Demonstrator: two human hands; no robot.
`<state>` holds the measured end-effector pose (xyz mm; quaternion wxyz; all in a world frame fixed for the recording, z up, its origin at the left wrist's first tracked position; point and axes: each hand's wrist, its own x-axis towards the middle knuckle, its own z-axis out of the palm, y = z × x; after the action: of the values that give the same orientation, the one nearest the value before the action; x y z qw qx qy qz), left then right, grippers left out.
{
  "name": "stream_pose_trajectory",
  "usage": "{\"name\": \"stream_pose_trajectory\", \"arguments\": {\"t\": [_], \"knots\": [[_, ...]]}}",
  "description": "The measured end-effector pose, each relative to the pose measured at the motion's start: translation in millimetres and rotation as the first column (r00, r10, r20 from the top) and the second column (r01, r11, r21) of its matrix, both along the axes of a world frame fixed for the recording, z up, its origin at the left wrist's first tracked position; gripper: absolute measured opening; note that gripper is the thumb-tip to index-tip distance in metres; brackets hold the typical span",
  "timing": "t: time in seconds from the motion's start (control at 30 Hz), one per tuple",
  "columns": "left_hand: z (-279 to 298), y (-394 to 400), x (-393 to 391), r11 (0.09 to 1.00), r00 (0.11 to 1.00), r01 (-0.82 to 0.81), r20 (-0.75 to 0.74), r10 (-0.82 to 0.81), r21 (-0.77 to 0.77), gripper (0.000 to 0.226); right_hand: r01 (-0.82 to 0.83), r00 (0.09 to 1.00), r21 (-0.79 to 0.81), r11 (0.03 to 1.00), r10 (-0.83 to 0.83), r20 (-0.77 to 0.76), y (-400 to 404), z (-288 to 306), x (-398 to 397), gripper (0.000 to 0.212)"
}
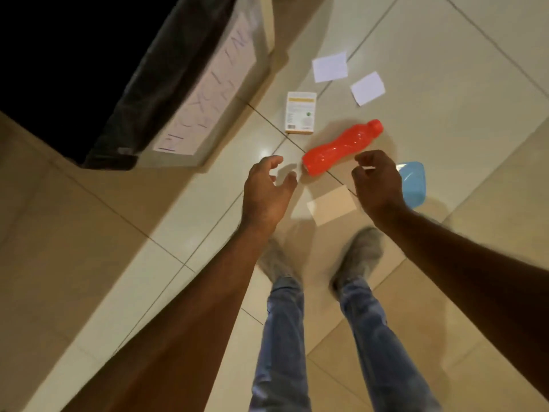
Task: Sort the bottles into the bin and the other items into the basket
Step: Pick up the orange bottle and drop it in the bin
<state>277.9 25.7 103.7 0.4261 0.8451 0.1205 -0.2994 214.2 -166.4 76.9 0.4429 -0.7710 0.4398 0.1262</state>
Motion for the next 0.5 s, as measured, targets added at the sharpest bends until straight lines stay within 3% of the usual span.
{"name": "stream_pose_trajectory", "arguments": {"t": [0.3,0.5], "knots": [[-127.8,-67.1,0.9,0.98,0.98,0.186,-0.085,-0.18,0.077,0.048,0.187,0.966,0.054,0.981,-0.174,-0.193,-64.2,-109.4,-1.7,0.028],[-226.3,-95.2,20.1,0.947,0.955,0.297,-0.033,-0.296,0.118,0.074,0.308,0.935,0.189,0.933,-0.259,-0.242,-77.0,-186.4,20.7,0.045]]}}
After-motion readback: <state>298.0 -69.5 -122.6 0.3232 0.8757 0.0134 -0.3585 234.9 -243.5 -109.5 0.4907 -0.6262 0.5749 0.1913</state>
